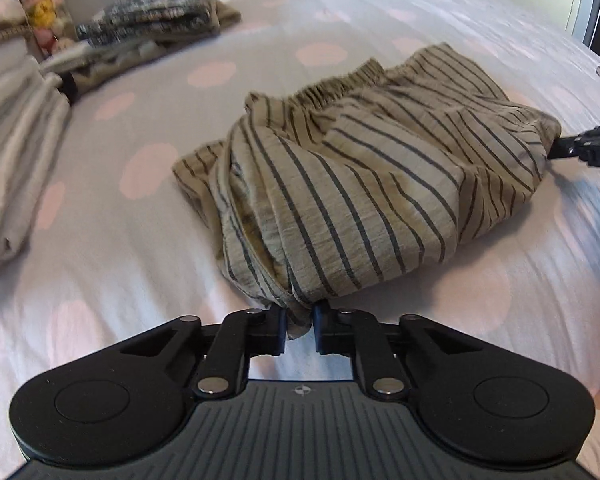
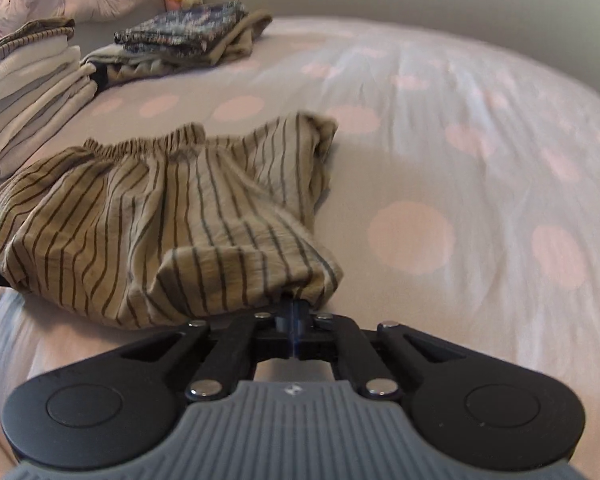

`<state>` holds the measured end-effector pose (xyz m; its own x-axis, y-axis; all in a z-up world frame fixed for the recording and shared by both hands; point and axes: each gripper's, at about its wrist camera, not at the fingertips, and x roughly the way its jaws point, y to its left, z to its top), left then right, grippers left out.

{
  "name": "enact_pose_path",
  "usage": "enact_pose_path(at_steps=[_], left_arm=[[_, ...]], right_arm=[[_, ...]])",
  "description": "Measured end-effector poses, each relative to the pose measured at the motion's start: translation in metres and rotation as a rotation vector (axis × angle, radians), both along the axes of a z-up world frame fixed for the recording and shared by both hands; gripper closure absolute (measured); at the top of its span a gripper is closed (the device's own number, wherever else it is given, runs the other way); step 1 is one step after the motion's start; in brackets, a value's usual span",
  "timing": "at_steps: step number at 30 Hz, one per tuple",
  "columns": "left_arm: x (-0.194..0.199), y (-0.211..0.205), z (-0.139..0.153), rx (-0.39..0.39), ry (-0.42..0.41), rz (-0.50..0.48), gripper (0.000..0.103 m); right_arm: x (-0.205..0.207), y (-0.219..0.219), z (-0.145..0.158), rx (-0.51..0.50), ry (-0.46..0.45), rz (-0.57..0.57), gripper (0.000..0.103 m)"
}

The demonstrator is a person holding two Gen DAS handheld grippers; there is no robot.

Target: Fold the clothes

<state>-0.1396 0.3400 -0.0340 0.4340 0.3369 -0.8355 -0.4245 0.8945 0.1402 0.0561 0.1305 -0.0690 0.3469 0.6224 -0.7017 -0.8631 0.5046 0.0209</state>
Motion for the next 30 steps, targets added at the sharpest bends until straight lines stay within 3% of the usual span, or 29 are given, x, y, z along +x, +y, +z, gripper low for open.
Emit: enact_pose_path(at_steps=[3, 5, 11, 14, 16, 18, 19, 23, 28, 30], left_arm=[[-0.006, -0.005, 0.010, 0.064, -0.032, 0.013, 0.096], [-0.003, -0.003, 0.012, 0.064, -0.008, 0.015, 0.096], [0.001, 0.007, -0.016, -0.045, 0.157, 0.024, 0.096], [-0.002, 0.012, -0.016, -0.071, 0.157, 0.045, 0.093], [-0.007, 0.019, -0.012, -0.102, 0.149, 0.083, 0.085], [-0.014, 0.028, -0.007, -0.123, 0.137, 0.137, 0.063], [-0.018, 0.030, -0.003, -0.130, 0.123, 0.152, 0.060], [-0.034, 0.037, 0.022, -0.177, 0.023, 0.166, 0.057], [-0.045, 0.031, 0.058, -0.116, -0.070, 0.173, 0.054], [-0.043, 0.030, 0.071, -0.090, -0.132, 0.181, 0.054]], right_arm=[[-0.004, -0.003, 0.009, 0.011, -0.091, -0.029, 0.103], [-0.001, -0.003, 0.006, -0.010, -0.090, -0.045, 0.103], [0.011, 0.000, -0.009, -0.087, -0.006, -0.070, 0.103], [0.014, -0.001, -0.010, -0.099, -0.003, -0.099, 0.103], [0.015, -0.005, -0.007, -0.092, -0.011, -0.131, 0.102], [0.017, -0.009, -0.005, -0.083, -0.015, -0.159, 0.098], [0.017, -0.010, -0.004, -0.076, -0.018, -0.168, 0.098], [0.012, -0.013, 0.007, -0.032, -0.069, -0.187, 0.097], [-0.008, -0.013, 0.025, 0.033, -0.172, -0.141, 0.097], [-0.021, -0.010, 0.033, 0.091, -0.170, -0.079, 0.095]])
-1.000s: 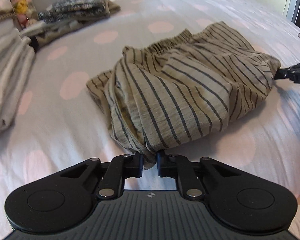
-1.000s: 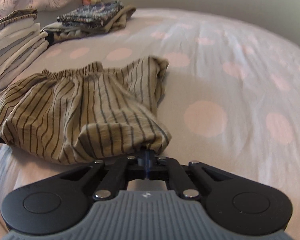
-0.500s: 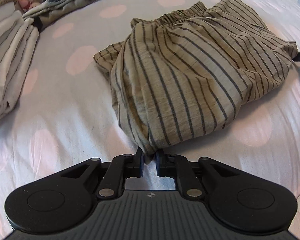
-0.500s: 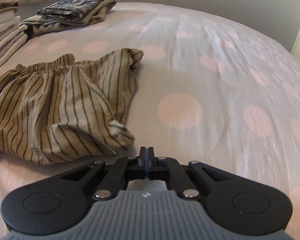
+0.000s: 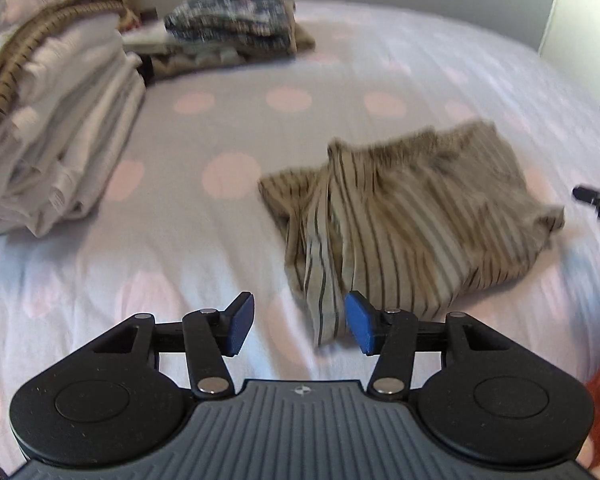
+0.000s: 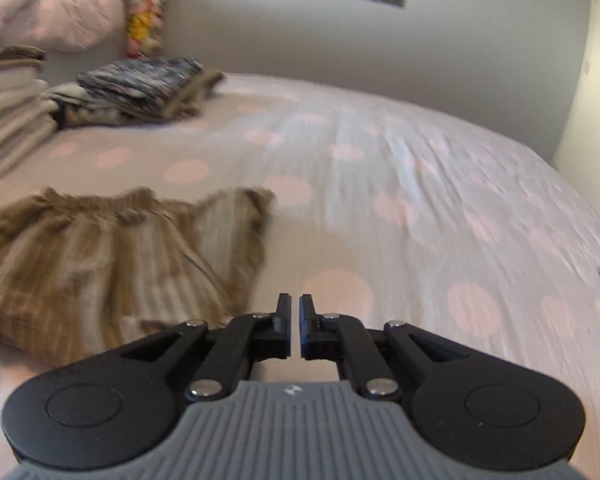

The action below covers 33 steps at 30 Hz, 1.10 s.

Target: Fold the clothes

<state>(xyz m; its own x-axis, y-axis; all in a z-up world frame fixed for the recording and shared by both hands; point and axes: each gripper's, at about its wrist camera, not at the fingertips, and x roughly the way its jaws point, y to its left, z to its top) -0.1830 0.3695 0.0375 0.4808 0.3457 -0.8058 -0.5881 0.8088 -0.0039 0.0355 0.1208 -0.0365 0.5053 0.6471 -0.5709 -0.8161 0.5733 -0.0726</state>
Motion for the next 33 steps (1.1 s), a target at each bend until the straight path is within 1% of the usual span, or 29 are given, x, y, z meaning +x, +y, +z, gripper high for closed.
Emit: enact_pose_path(at_steps=[3, 4, 5, 7, 8, 11, 15, 17, 18, 19, 22, 26, 28, 29, 31, 32, 33], left_arm=[[0.012, -0.008, 0.011, 0.025, -0.113, -0.043, 0.059], [0.018, -0.011, 0.011, 0.017, -0.143, -0.060, 0.062], [0.025, -0.014, 0.008, 0.003, -0.160, -0.062, 0.070], [0.038, -0.016, -0.002, -0.032, -0.177, -0.048, 0.073], [0.046, -0.017, -0.009, -0.047, -0.170, -0.039, 0.076], [0.060, -0.015, -0.037, -0.057, -0.107, 0.011, 0.080], [0.051, -0.003, -0.062, -0.091, -0.062, 0.069, 0.086], [0.049, 0.003, -0.069, -0.101, -0.045, 0.078, 0.089], [0.049, 0.005, -0.072, -0.096, -0.035, 0.075, 0.092], [0.048, 0.006, -0.075, -0.091, -0.025, 0.072, 0.093], [0.046, 0.010, -0.079, -0.081, -0.009, 0.062, 0.096], [0.041, 0.012, -0.076, -0.087, -0.023, 0.077, 0.098], [0.037, 0.011, -0.071, -0.083, -0.044, 0.080, 0.098], [0.035, 0.009, -0.067, -0.078, -0.060, 0.079, 0.098], [0.032, 0.006, -0.057, -0.060, -0.099, 0.074, 0.087], [0.030, 0.003, -0.053, -0.048, -0.117, 0.075, 0.074], [0.030, 0.001, -0.048, -0.034, -0.135, 0.078, 0.061]], right_arm=[[-0.023, 0.009, 0.008, 0.092, 0.039, 0.126, 0.093], [-0.033, 0.014, 0.009, 0.116, 0.058, 0.167, 0.093], [-0.042, 0.020, 0.008, 0.133, 0.077, 0.204, 0.093], [-0.058, 0.034, 0.003, 0.149, 0.107, 0.266, 0.093], [-0.064, 0.041, -0.001, 0.144, 0.116, 0.288, 0.093], [-0.077, 0.060, -0.017, 0.106, 0.129, 0.323, 0.093], [-0.062, 0.073, -0.042, 0.018, 0.168, 0.285, 0.094], [-0.049, 0.074, -0.051, -0.022, 0.196, 0.232, 0.094], [-0.043, 0.073, -0.055, -0.035, 0.206, 0.205, 0.096], [-0.037, 0.071, -0.057, -0.037, 0.214, 0.183, 0.101], [-0.026, 0.066, -0.056, -0.054, 0.187, 0.109, 0.101], [-0.008, 0.054, -0.052, -0.042, 0.202, 0.004, 0.101], [-0.002, 0.048, -0.047, -0.007, 0.218, -0.028, 0.097], [0.000, 0.044, -0.044, 0.018, 0.228, -0.037, 0.093], [0.000, 0.040, -0.035, 0.058, 0.221, -0.031, 0.079], [-0.001, 0.039, -0.031, 0.075, 0.212, -0.025, 0.065], [-0.002, 0.038, -0.027, 0.091, 0.202, -0.019, 0.054]])
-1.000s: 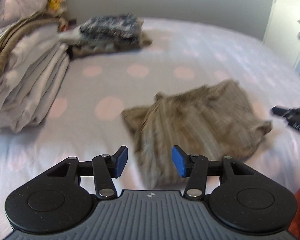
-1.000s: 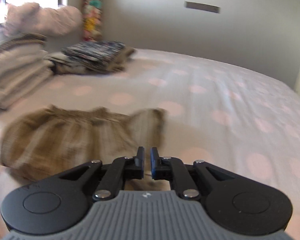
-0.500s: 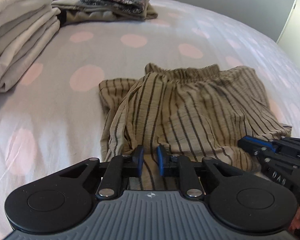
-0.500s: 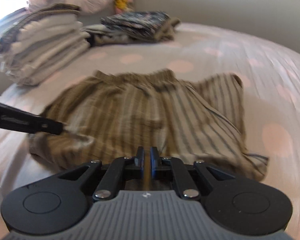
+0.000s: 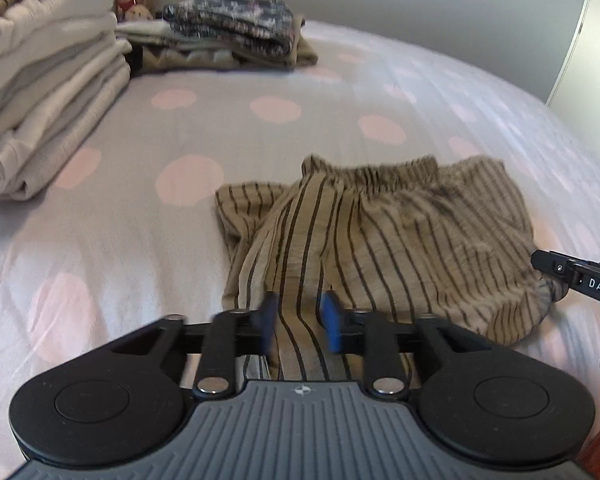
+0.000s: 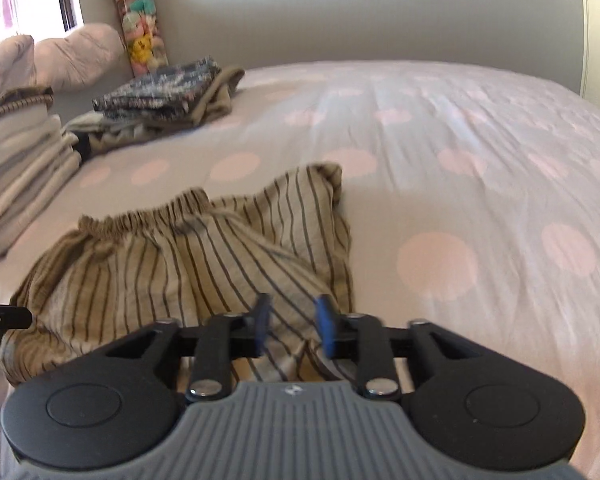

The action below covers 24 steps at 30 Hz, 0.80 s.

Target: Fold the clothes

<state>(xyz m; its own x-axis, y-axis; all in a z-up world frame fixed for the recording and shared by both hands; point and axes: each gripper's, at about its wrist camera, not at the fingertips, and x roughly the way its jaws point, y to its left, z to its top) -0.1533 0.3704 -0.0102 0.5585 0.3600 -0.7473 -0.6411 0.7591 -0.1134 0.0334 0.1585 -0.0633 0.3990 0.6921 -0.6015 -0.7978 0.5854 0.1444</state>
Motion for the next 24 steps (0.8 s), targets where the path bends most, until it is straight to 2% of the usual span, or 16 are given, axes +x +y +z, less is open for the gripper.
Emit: enact_pose_path(at_steps=[2, 3, 5, 9, 11, 15, 18, 21, 24], left_arm=[[0.001, -0.002, 0.008, 0.013, -0.032, -0.001, 0.049], [0.002, -0.002, 0.011, 0.014, -0.043, -0.001, 0.045], [0.011, 0.001, 0.013, 0.011, -0.029, 0.006, 0.038], [0.028, 0.012, 0.013, 0.094, 0.066, 0.026, 0.037], [0.037, 0.019, 0.010, 0.120, 0.087, 0.036, 0.035], [0.041, 0.036, -0.014, 0.018, 0.063, 0.045, 0.035], [0.037, 0.042, -0.034, -0.028, 0.032, 0.063, 0.035], [0.037, 0.050, -0.046, -0.047, 0.013, 0.075, 0.030], [0.039, 0.051, -0.050, -0.022, -0.002, 0.061, 0.027]], right_arm=[[-0.001, -0.001, 0.008, 0.027, -0.017, 0.012, 0.043], [0.000, 0.002, 0.011, 0.026, -0.020, 0.028, 0.033], [0.004, 0.007, 0.017, 0.023, -0.027, 0.061, 0.019], [0.020, 0.023, 0.022, 0.013, -0.045, 0.126, 0.012], [0.030, 0.032, 0.017, -0.001, -0.040, 0.141, 0.012], [0.051, 0.041, -0.006, -0.015, 0.031, 0.117, 0.012], [0.061, 0.044, -0.022, -0.008, 0.098, 0.109, 0.012], [0.066, 0.049, -0.036, -0.010, 0.142, 0.100, 0.007], [0.062, 0.052, -0.040, -0.011, 0.104, 0.122, 0.005]])
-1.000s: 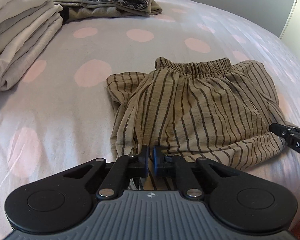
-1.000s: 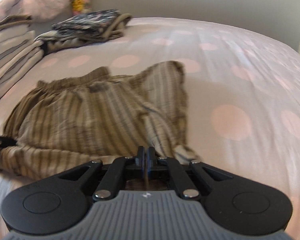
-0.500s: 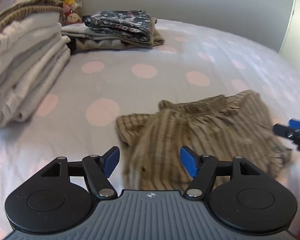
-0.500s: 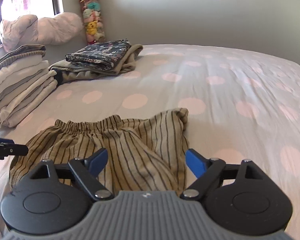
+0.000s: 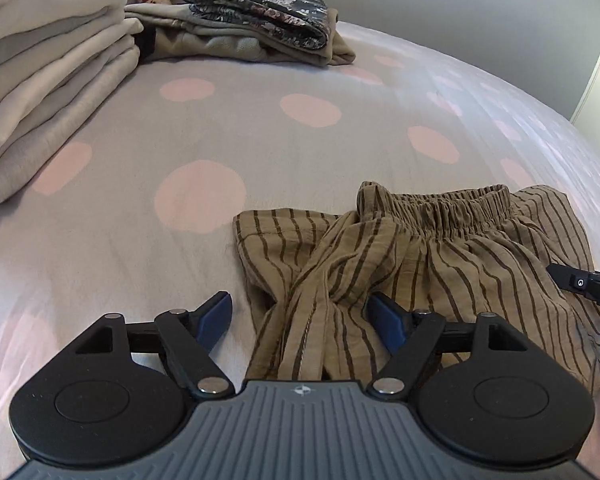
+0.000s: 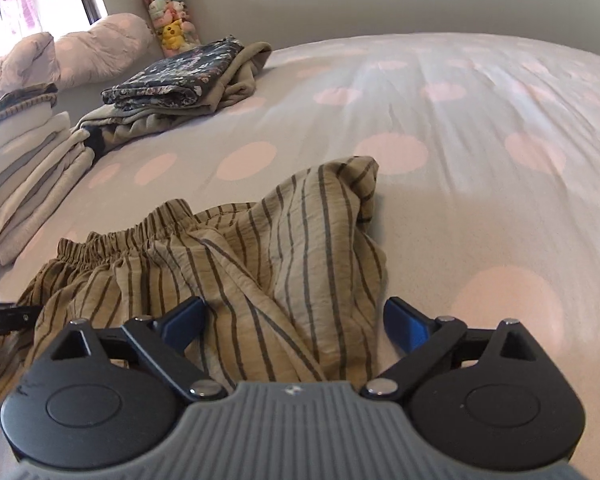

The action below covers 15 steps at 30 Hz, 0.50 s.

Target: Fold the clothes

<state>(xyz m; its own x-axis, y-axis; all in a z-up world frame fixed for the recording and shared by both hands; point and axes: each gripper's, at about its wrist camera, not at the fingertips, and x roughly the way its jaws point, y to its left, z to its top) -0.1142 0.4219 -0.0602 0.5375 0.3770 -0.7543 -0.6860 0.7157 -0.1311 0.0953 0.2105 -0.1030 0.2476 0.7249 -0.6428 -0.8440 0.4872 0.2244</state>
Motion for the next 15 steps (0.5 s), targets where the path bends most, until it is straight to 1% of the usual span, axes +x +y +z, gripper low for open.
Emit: enact_pose_path(at_steps=[5, 7, 9, 10, 12, 13, 14, 15], left_arm=[[0.006, 0.000, -0.003, 0.029, -0.017, -0.009, 0.027], [0.009, -0.001, -0.004, 0.045, -0.019, -0.023, 0.030], [0.012, -0.003, -0.004, 0.062, -0.021, -0.043, 0.038], [0.013, -0.003, -0.004, 0.064, -0.027, -0.051, 0.041], [0.014, -0.004, -0.003, 0.061, -0.040, -0.070, 0.057], [0.015, -0.005, -0.003, 0.065, -0.040, -0.079, 0.059], [0.016, -0.007, -0.003, 0.068, -0.040, -0.088, 0.062], [0.017, -0.008, -0.003, 0.071, -0.040, -0.097, 0.067]], right_arm=[[-0.007, 0.006, -0.003, 0.004, -0.056, 0.031, 0.008], [-0.011, 0.008, -0.003, 0.004, -0.085, 0.037, 0.019], [-0.012, 0.008, -0.002, 0.008, -0.105, 0.040, 0.035], [-0.012, 0.008, -0.002, 0.011, -0.112, 0.044, 0.038], [-0.012, 0.008, -0.002, 0.021, -0.111, 0.054, 0.053], [-0.012, 0.008, -0.002, 0.027, -0.107, 0.062, 0.060], [-0.013, 0.009, -0.002, 0.032, -0.102, 0.071, 0.074], [-0.014, 0.009, -0.002, 0.035, -0.095, 0.084, 0.080]])
